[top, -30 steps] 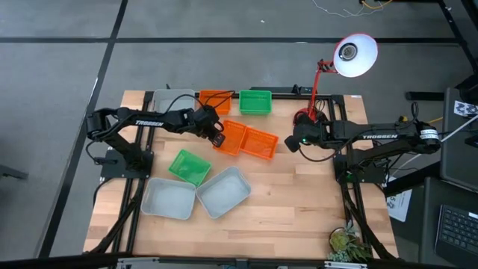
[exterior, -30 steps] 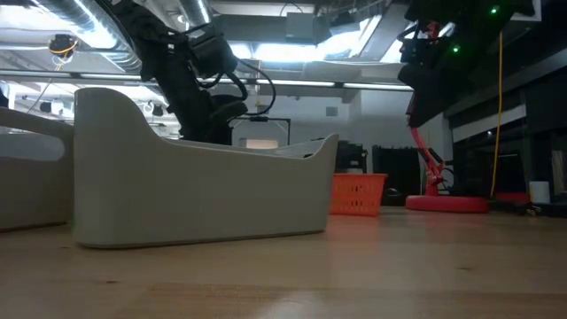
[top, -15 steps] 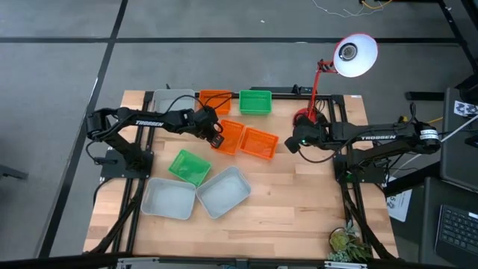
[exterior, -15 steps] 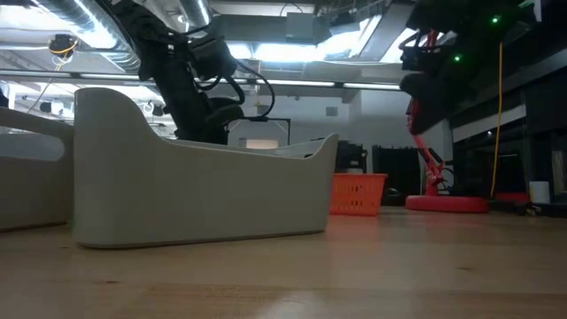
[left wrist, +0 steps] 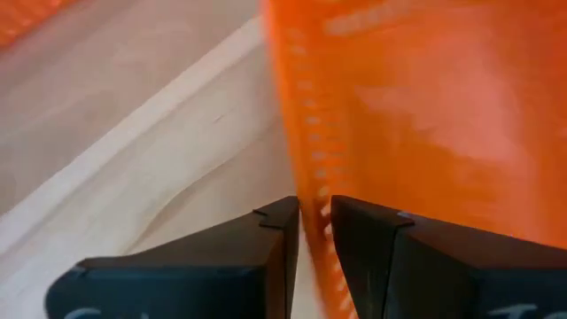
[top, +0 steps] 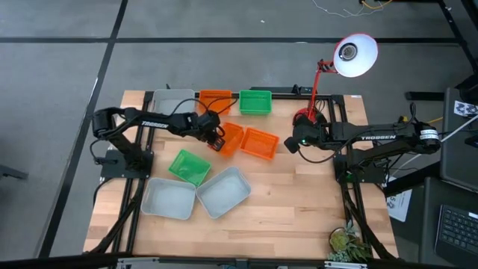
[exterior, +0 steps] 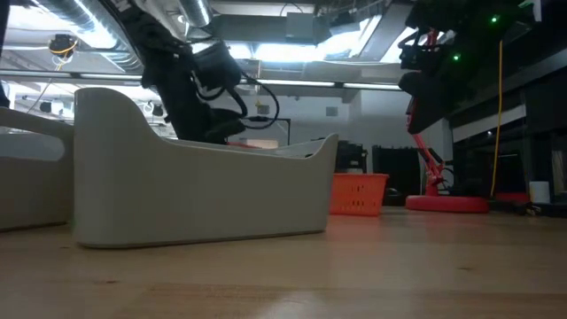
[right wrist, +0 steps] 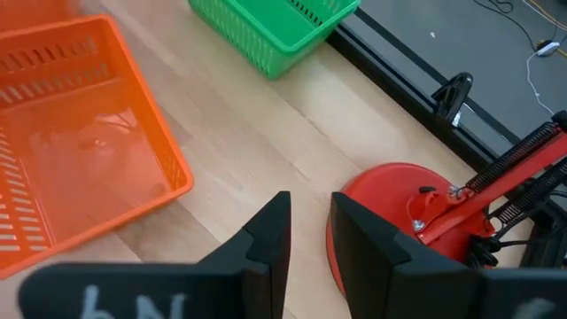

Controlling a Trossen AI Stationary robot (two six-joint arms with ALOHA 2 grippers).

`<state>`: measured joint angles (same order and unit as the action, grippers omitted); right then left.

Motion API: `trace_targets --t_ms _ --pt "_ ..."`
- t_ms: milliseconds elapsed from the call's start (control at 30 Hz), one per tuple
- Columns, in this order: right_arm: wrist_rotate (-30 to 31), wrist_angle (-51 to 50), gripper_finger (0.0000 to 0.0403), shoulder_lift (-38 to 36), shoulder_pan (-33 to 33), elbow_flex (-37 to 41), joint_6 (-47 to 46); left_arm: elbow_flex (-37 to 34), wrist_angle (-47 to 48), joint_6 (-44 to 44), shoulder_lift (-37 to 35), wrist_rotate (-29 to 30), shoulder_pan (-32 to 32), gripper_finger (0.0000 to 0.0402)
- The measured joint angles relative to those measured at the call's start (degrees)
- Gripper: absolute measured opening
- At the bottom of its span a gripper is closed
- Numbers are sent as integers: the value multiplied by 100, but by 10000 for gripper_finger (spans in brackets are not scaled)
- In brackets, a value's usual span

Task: Stack baskets by color
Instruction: Stack the left orange bin on the top orange bin

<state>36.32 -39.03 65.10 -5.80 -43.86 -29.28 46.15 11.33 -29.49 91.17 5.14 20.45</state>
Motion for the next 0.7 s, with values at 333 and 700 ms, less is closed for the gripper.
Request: trace_targets --t_ms 333,700 --pt "-2 2 84 -2 -2 0 4 7 -180 440 -7 2 2 9" --pt "-1 1 84 -2 -2 0 131 522 422 1629 -850 217 105 2"
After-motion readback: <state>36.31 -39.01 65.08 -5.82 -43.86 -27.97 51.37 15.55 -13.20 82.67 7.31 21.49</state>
